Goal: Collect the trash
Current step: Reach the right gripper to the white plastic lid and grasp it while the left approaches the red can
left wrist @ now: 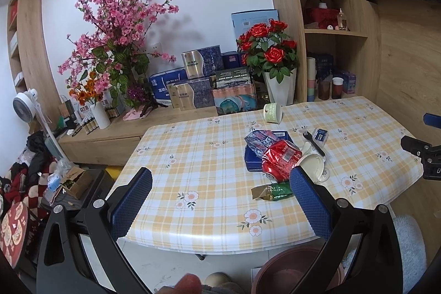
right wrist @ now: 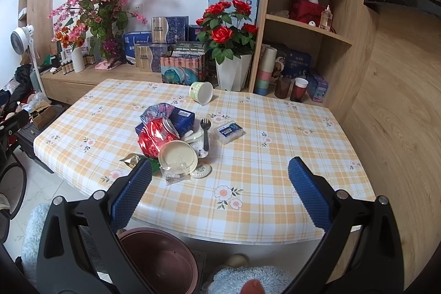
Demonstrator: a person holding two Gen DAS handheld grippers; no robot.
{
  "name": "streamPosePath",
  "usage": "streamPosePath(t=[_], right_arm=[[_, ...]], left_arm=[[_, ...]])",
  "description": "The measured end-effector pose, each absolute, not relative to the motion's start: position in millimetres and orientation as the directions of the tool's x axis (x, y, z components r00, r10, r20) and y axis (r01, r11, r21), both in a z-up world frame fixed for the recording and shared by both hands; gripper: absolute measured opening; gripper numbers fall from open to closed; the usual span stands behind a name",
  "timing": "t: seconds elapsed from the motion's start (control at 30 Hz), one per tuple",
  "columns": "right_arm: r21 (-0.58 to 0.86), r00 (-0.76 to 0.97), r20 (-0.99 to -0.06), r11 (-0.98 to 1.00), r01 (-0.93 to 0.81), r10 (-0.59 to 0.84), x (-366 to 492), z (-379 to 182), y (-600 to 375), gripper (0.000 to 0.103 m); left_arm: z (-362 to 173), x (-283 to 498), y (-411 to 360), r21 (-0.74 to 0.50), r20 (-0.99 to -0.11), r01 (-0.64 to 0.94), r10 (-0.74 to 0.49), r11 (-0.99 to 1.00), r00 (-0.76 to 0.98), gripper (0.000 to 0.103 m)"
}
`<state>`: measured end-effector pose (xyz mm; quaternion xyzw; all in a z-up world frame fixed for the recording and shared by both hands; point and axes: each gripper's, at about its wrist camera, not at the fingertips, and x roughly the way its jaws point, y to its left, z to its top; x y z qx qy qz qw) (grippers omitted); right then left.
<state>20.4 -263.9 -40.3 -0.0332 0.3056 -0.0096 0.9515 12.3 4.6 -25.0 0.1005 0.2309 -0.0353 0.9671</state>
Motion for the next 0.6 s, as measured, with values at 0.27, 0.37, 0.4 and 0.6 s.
streamPosePath(t=[0.27,0.37,0.4,0.6], right_arm=[[-0.031,0.794,-0.608,1.0,0.001,-0.019,39,-67,-272,0.097],[-0.025,0.793,-0.61,1.0,-0.019,-0.001,49,-80,-268,0.097],[-0.033,0.793,-0.609,0.999,-0.026,0.001,52,-84,-266,0.097],[-0.116,0.768,-0.639,0.992,-0.053,-0.034,77,-110,-249,0.097]], left_arm=[[-58,41,7,0.177,-0.476,0.115,-0.017,0.977,0.879,0.098],[-68,50,8,0.177,-0.485,0.108,-0.009,0.978,0.875,0.098],[-71,53,8,0.181,-0.488,0.107,-0.005,0.978,0.873,0.098],[-96,80,10,0.189,-0.556,0.117,0.008,0.975,0.831,0.098]])
